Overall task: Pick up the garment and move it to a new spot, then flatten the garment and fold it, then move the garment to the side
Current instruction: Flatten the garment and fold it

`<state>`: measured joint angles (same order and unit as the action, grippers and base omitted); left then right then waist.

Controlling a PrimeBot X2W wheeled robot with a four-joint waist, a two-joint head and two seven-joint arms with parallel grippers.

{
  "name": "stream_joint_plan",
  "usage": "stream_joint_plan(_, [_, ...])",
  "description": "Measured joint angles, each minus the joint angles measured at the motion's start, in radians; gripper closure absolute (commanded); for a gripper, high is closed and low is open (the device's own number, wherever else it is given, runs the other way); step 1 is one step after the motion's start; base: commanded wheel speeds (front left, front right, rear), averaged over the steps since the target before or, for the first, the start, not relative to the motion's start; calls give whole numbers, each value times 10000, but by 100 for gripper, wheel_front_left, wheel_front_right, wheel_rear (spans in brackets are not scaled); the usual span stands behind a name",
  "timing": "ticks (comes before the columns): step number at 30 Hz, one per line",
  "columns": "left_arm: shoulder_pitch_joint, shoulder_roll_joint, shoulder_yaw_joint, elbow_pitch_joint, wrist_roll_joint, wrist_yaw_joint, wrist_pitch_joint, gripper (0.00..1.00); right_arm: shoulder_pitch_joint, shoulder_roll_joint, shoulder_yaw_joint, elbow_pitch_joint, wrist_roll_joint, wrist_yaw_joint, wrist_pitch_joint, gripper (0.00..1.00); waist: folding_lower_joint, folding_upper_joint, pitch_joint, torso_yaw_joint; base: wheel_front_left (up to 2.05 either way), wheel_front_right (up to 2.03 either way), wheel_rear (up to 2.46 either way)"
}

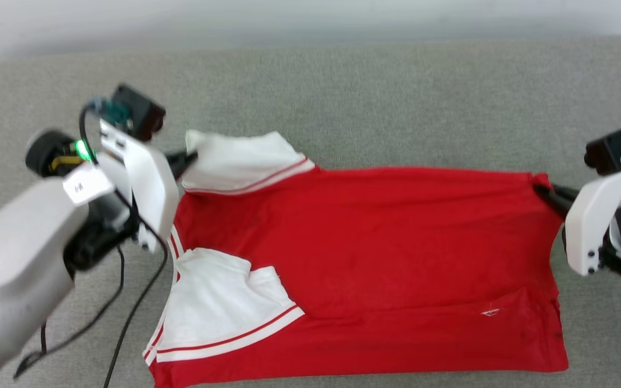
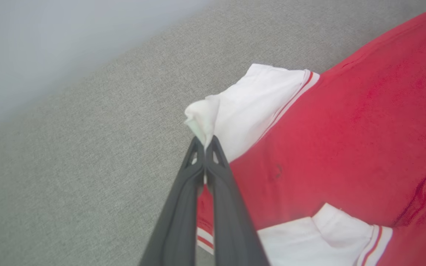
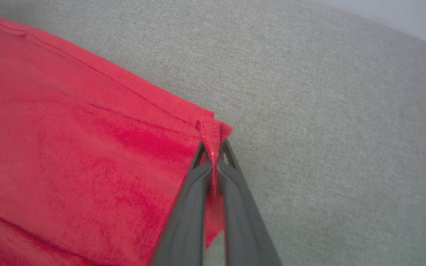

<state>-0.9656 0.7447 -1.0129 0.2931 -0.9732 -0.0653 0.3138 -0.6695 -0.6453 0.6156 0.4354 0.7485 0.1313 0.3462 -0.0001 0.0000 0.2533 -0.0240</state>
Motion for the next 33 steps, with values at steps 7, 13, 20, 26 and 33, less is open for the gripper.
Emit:
stream_joint_plan(7, [1330, 575, -263, -986, -167, 583, -105, 100, 1156, -265, -115, -474, 19, 0, -366, 100, 0, 0, -634, 88, 0, 0, 0])
stream_joint_plan(13, [2430, 848, -495, -1703, -466, 1028, -240, 100, 2363, -284, -675, -880, 104, 0, -665, 100, 0, 0, -1005, 221, 0, 0, 0])
stream_joint_plan(20, [3531, 1032, -769, -1969, -794, 1394, -397, 100, 4122, -138, -1546, -1486, -35, 0, -872, 100, 0, 0, -1296, 376, 0, 0, 0])
stream_joint_plan(26, [4321, 1101, -918, -1877, -1014, 1622, -711, 100, 5497, 322, -2416, -1987, -376, 0, -798, 100, 0, 0, -1313, 377, 0, 0, 0])
stream_joint_plan(33, [4713, 947, -982, -1446, -1193, 1626, -1028, 100, 6311, 972, -2849, -1987, -677, 0, -625, 100, 0, 0, -1124, 358, 0, 0, 0])
